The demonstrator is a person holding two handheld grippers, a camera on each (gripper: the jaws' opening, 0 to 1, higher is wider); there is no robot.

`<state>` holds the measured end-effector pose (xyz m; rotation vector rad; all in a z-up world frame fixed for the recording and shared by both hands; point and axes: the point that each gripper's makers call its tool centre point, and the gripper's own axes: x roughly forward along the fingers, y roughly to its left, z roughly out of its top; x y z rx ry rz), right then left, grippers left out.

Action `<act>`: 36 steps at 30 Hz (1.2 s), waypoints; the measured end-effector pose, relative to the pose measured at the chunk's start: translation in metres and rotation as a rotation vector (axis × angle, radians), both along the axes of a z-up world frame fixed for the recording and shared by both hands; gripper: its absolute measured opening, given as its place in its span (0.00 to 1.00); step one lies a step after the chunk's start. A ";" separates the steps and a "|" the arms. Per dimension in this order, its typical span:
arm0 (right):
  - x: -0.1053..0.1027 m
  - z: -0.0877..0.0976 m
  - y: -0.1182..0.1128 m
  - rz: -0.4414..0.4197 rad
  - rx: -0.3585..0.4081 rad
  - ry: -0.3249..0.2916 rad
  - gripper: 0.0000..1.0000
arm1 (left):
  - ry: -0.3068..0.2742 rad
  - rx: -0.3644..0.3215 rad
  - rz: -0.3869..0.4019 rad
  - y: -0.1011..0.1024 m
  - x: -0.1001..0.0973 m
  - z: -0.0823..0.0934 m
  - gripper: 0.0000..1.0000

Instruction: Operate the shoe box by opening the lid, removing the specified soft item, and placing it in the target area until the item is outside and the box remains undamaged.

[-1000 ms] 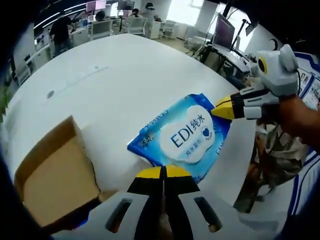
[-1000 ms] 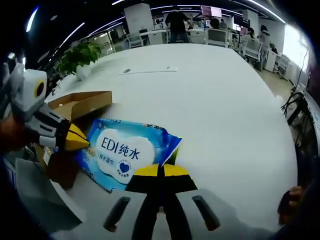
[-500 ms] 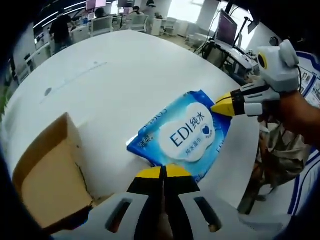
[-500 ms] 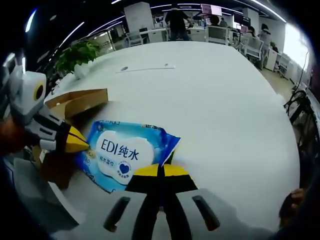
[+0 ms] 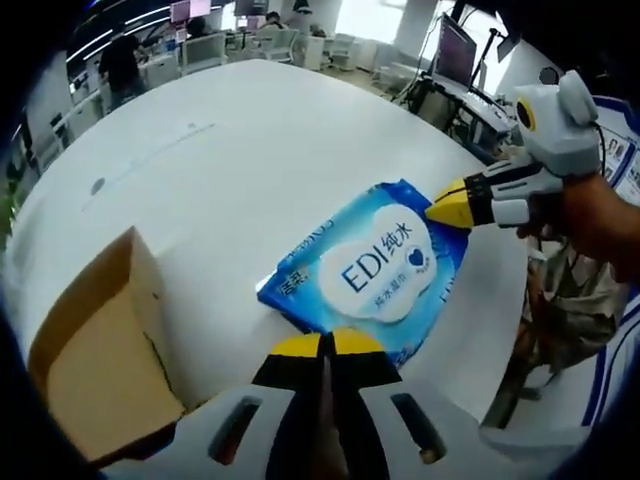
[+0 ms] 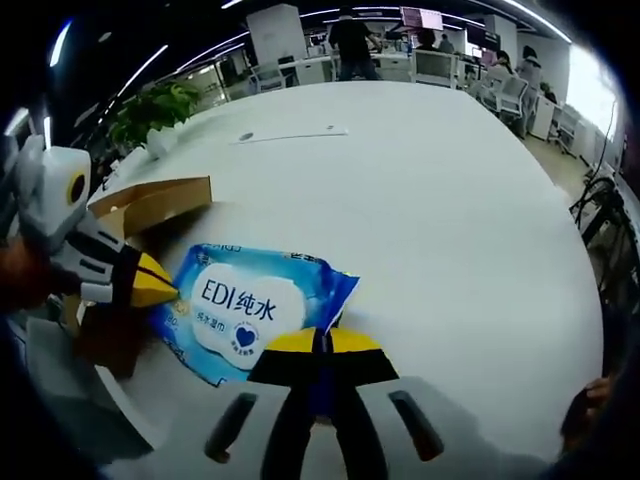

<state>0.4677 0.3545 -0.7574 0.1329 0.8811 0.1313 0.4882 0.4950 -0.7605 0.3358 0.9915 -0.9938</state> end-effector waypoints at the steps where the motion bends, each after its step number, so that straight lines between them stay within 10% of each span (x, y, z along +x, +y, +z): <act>1: -0.001 0.000 0.000 -0.005 0.004 0.003 0.07 | -0.003 0.001 -0.003 0.000 0.000 0.000 0.00; 36: -0.026 0.066 0.025 -0.022 -0.084 -0.074 0.13 | -0.081 -0.110 0.008 0.038 -0.012 0.064 0.10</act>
